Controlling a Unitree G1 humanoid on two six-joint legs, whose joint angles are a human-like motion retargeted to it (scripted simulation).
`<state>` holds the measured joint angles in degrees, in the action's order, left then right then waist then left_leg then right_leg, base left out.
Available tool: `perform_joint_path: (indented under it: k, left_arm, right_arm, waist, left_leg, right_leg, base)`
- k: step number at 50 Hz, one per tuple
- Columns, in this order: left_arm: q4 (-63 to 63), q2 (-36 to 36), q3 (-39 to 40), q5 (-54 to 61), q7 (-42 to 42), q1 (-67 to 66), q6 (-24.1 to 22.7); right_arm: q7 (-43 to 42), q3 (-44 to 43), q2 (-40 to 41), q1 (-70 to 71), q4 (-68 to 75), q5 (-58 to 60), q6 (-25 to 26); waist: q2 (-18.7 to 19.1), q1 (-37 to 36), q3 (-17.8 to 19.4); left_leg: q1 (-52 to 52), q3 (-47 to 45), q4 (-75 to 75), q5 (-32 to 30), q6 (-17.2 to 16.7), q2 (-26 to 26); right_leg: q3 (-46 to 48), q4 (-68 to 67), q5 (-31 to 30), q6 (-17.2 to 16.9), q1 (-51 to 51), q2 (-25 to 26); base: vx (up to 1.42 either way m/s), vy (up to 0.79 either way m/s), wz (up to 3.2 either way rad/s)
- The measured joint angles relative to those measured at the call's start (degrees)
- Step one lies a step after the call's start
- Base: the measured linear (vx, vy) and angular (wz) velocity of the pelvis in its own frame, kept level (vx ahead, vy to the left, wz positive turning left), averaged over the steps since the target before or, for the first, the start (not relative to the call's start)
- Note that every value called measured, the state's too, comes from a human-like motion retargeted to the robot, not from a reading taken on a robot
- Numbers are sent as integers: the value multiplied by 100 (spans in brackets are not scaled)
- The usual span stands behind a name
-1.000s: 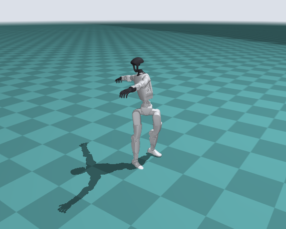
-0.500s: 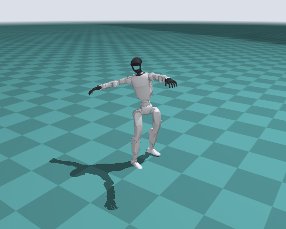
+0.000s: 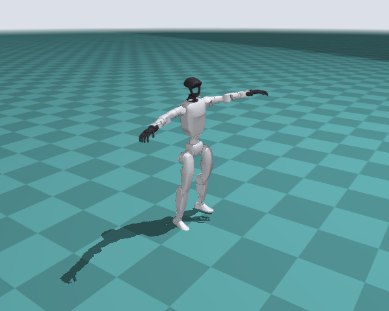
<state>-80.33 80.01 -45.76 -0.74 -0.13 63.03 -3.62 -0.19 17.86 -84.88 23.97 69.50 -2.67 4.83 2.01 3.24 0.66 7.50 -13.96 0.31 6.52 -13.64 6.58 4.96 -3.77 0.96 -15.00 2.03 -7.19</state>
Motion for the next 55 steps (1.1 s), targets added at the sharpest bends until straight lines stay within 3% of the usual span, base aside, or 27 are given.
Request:
perform_joint_path:
  k: [8, 25, 27, 29, 35, 40, 49, 55]
  left_arm:
    - [38, 112, 259, 82, 86, -268, -29]
    - [141, 546, 771, 341, 36, -872, -160]
    - [69, 666, 1010, 139, -52, -1045, -190]
    - [71, 743, 1082, 315, 44, -1193, -148]
    - [-179, 991, 1503, 290, -27, -1618, -29]
    - [-420, 1194, 1952, 360, -229, -2000, 96]
    - [-1071, 1483, 3325, 896, -337, -3044, 213]
    - [-1352, 1423, 4267, 1559, -178, -4000, 231]
  right_arm:
    - [101, 275, -43, 229, 267, -66, 15]
    - [142, -216, 464, -519, 559, -66, 68]
    - [157, -305, 519, -486, 566, 150, 0]
    - [66, -101, 570, -381, 501, 27, 56]
    - [-103, 736, 891, 396, 258, 178, 89]
    - [-250, 1947, 1491, 1629, -9, 400, 133]
    - [-615, 3854, 3563, 4291, -31, 921, 161]
    - [-787, 4662, 4964, 5610, 139, 920, 149]
  waist:
    - [-244, -442, 23]
    - [-883, -1516, 35]
    - [-974, -1739, 21]
    - [-1089, -2089, 15]
    - [-1485, -3241, 10]
    - [-1851, -4339, 136]
    - [-2173, -6171, 529]
    - [-2248, -6927, 862]
  left_leg:
    - [-268, 570, 35, -84, 44, -133]
    - [-968, 2208, 105, -329, 5, -548]
    - [-1049, 2467, 293, -188, 173, -711]
    - [-1074, 2765, -55, -445, 14, -684]
    - [-1160, 3511, -388, -656, 76, -893]
    - [-1261, 3996, -523, -772, 152, -1099]
    - [-1607, 4483, -310, -666, 333, -1284]
    - [-1891, 4846, -427, -925, 252, -1408]
  right_leg:
    - [556, 96, 42, 0, 133, -165]
    - [2207, 216, 129, 0, 490, -444]
    - [2531, -179, 347, 0, 510, -649]
    - [2762, 21, 246, 0, 550, -542]
    - [3515, -230, 372, 0, 650, -719]
    - [4021, -315, 416, 9, 755, -859]
    - [4630, -576, 544, 347, 717, -904]
    - [4936, -359, 412, 262, 645, -840]
  base:
    - [-3, 2, 61]
    - [-1, 5, 85]
    - [8, 13, 136]
    - [1, 2, 120]
    - [9, 9, 119]
    - [10, 8, 100]
    - [6, 1, 67]
    - [2, -1, 61]
